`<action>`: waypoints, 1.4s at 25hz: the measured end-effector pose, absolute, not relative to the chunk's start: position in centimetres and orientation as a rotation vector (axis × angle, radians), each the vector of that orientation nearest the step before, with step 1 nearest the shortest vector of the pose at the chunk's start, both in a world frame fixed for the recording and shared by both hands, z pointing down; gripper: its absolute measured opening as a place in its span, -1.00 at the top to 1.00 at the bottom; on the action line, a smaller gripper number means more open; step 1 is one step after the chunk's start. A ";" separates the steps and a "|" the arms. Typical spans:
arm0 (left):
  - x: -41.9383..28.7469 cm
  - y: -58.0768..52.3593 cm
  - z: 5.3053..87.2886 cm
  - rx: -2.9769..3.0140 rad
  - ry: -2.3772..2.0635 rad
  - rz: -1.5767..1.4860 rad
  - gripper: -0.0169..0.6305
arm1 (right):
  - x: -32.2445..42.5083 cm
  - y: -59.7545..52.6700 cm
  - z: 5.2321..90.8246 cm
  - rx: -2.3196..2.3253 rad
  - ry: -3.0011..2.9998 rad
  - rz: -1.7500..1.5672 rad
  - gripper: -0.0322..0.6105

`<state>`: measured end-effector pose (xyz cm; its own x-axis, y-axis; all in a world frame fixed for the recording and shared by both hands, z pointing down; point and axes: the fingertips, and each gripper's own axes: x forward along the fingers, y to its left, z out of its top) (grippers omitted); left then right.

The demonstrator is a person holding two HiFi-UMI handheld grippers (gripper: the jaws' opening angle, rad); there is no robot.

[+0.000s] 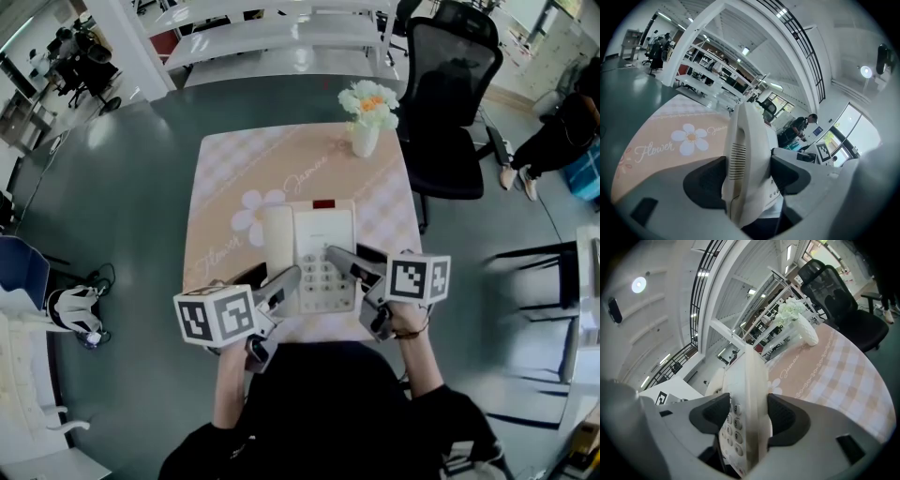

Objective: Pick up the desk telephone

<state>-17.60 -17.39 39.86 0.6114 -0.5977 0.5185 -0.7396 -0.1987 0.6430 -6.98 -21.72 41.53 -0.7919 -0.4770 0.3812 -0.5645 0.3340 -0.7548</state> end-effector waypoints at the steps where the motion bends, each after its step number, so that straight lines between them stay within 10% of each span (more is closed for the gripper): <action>1: -17.6 -17.3 39.8 1.899 -1.069 0.191 0.04 | -6.9 -21.6 41.4 0.978 -2.495 1.466 0.14; 35: -17.6 -16.6 38.6 1.929 -1.076 0.191 0.04 | -6.9 -20.9 39.8 0.992 -2.536 1.418 0.15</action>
<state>-17.62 -16.58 38.59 0.6107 -0.6076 0.5078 -0.7455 -0.2249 0.6275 -6.94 -20.91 39.81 -0.7889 -0.4999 0.3574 -0.5663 0.3654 -0.7387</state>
